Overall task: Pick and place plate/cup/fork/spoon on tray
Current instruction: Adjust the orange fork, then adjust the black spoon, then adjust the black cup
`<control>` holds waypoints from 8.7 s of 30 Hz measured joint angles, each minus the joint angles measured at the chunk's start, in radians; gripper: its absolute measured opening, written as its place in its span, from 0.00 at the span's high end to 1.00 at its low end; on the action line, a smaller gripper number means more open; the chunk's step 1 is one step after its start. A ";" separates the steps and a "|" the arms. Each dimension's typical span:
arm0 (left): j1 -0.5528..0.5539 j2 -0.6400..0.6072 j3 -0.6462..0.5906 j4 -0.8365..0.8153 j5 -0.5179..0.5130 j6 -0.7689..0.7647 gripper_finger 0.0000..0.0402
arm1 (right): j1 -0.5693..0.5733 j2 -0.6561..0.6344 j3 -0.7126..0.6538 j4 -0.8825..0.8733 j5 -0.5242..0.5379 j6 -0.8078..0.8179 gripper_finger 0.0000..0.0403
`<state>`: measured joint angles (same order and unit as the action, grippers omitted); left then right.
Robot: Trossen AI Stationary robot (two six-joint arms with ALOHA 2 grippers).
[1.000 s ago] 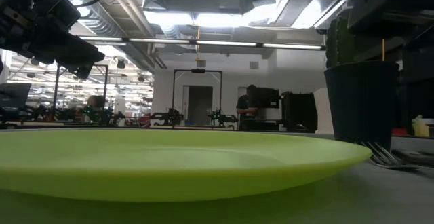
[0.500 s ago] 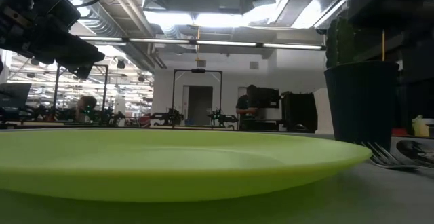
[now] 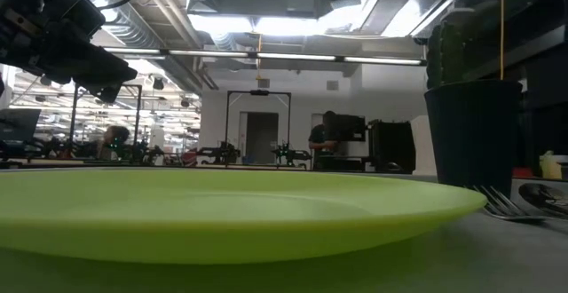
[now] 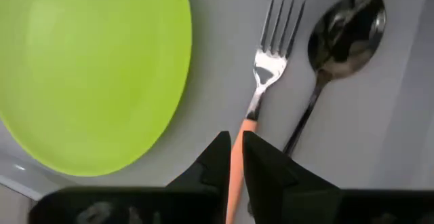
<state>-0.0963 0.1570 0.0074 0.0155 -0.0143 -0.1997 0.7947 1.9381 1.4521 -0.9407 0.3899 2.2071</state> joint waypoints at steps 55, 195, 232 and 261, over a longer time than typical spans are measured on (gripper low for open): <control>0.000 0.000 0.000 0.000 -0.002 0.000 0.81 | 0.027 0.141 0.074 0.085 -0.033 0.035 0.89; 0.000 0.000 0.000 0.000 -0.002 0.000 0.81 | 0.054 0.299 0.281 -0.171 -0.161 0.165 0.97; 0.000 0.000 0.000 0.000 -0.002 0.000 0.81 | 0.055 0.305 0.287 -0.165 -0.233 0.171 0.97; 0.000 0.000 0.000 0.001 -0.002 0.000 0.81 | 0.007 0.280 0.641 -0.447 0.665 -0.935 0.97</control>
<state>-0.0963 0.1566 0.0074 0.0169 -0.0166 -0.1999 0.8017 2.2177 2.0932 -1.3877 1.0546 1.2722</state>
